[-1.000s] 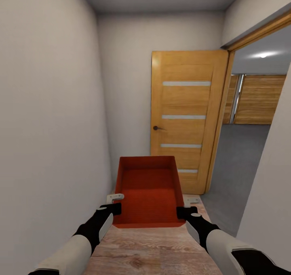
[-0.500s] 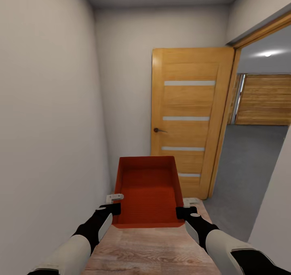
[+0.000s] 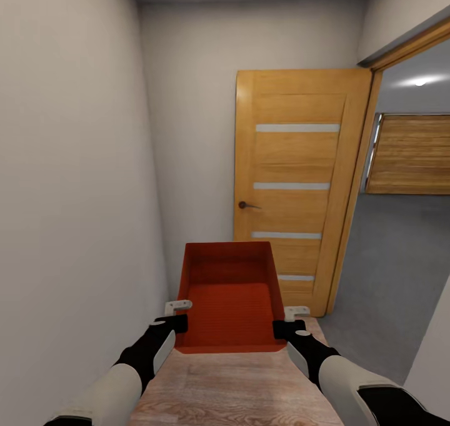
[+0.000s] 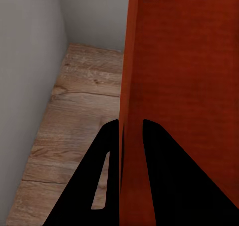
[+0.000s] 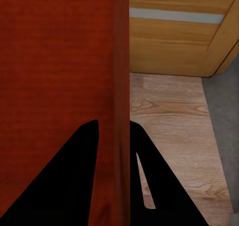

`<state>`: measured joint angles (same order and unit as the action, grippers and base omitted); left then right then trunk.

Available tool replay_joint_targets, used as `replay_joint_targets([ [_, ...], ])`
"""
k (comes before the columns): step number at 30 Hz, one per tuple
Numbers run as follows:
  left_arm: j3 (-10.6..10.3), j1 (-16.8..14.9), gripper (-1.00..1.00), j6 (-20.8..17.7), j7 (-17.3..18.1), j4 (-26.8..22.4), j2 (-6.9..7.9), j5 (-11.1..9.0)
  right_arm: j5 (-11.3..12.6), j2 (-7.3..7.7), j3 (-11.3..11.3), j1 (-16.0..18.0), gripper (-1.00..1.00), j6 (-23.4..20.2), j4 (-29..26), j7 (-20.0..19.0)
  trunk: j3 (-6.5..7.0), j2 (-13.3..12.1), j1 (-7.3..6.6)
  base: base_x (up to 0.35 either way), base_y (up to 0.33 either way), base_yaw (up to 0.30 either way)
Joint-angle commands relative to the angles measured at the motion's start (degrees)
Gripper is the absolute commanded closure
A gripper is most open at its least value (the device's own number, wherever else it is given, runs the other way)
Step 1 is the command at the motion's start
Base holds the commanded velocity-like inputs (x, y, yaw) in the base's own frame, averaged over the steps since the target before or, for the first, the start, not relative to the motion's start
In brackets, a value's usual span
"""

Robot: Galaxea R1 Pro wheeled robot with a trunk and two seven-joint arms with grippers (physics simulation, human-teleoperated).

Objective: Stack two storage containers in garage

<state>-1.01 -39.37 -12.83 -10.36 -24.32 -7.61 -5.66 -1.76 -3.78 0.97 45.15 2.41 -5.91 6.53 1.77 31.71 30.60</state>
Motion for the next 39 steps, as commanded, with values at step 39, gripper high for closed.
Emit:
replay_joint_targets([
  [39,0.7,0.0,1.0,-0.4,-0.9,-0.2,1.01,0.5,-0.5,0.35,-1.2,0.0,1.0,-0.2,-0.2,1.0,-0.01,0.0,0.02,0.001,0.0,-0.065],
])
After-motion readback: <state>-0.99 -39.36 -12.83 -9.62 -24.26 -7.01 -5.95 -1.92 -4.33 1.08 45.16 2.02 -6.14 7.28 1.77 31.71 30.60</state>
